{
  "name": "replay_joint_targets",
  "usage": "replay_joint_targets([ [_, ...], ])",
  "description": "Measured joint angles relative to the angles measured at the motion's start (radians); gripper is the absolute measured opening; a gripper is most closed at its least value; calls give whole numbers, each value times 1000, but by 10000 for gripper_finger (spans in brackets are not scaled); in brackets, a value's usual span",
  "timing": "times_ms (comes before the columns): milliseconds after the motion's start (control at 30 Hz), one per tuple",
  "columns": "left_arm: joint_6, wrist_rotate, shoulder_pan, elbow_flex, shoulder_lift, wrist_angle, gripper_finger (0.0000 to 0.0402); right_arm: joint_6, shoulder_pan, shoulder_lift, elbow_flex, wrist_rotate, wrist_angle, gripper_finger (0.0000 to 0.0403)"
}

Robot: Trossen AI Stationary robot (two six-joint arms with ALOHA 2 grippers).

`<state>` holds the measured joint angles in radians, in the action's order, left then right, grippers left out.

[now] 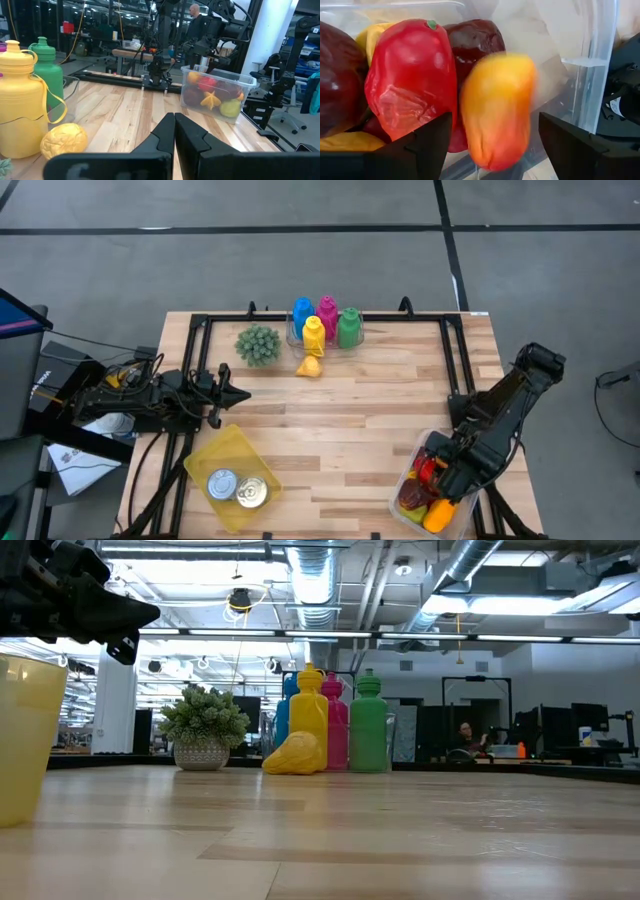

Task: Pick & Place Food Item
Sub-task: Put the red mango into the white bin, then put the yellow garlic into the white bin

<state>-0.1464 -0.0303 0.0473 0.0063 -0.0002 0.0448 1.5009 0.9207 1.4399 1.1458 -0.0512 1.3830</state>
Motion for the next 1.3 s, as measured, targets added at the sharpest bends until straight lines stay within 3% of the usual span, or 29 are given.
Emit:
replay_joint_targets([
  [233, 0, 0, 0, 0, 0, 0, 0, -4, -3, -16, 27, 7, 0, 308],
  [467, 0, 0, 0, 0, 0, 0, 0, -75, -74, -81, 180, -14, 76, 316],
  [667, 0, 0, 0, 0, 0, 0, 0, -110, -264, -106, 319, -264, 80, 316],
  [767, 0, 0, 0, 0, 0, 0, 0, -215, -410, -77, 339, -338, -25, 316],
  [1000, 0, 0, 0, 0, 0, 0, 0, -640, -704, 94, 338, -338, -375, 316],
  [1300, 0, 0, 0, 0, 0, 0, 0, -750, -944, 391, 336, -281, -695, 316],
])
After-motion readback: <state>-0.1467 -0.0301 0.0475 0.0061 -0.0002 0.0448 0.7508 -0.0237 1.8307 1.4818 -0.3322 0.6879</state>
